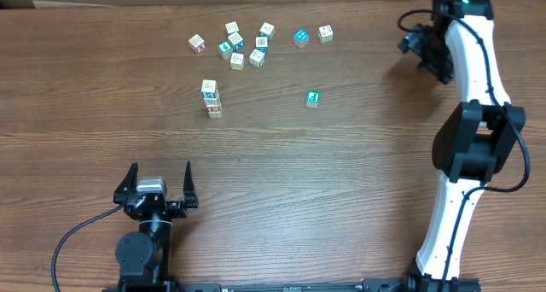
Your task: Form a tower
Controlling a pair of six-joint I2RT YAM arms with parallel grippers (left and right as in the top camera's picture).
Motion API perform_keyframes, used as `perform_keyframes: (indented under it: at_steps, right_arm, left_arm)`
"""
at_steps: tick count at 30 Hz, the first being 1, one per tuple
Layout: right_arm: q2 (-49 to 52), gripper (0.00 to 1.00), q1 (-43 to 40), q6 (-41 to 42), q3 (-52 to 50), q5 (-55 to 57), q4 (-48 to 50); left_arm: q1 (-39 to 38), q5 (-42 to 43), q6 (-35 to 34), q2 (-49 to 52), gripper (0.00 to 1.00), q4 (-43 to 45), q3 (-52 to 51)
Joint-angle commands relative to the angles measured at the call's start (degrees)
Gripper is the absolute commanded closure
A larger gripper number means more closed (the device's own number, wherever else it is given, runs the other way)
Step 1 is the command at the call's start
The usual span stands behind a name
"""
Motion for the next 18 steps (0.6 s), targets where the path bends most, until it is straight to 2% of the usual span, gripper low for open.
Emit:
perform_keyframes:
  at_steps: [1, 18]
  right_arm:
    - [-9.3, 0.0, 0.2, 0.0, 0.5, 0.2, 0.0]
    - [-24.3, 0.0, 2.2, 0.0, 0.3, 0.2, 0.0]
  left_arm:
    - [0.3, -0.2, 1.5, -0.6, 0.01, 0.1, -0.2]
    - [0.3, -0.2, 1.5, -0.6, 0.0, 0.1, -0.2]
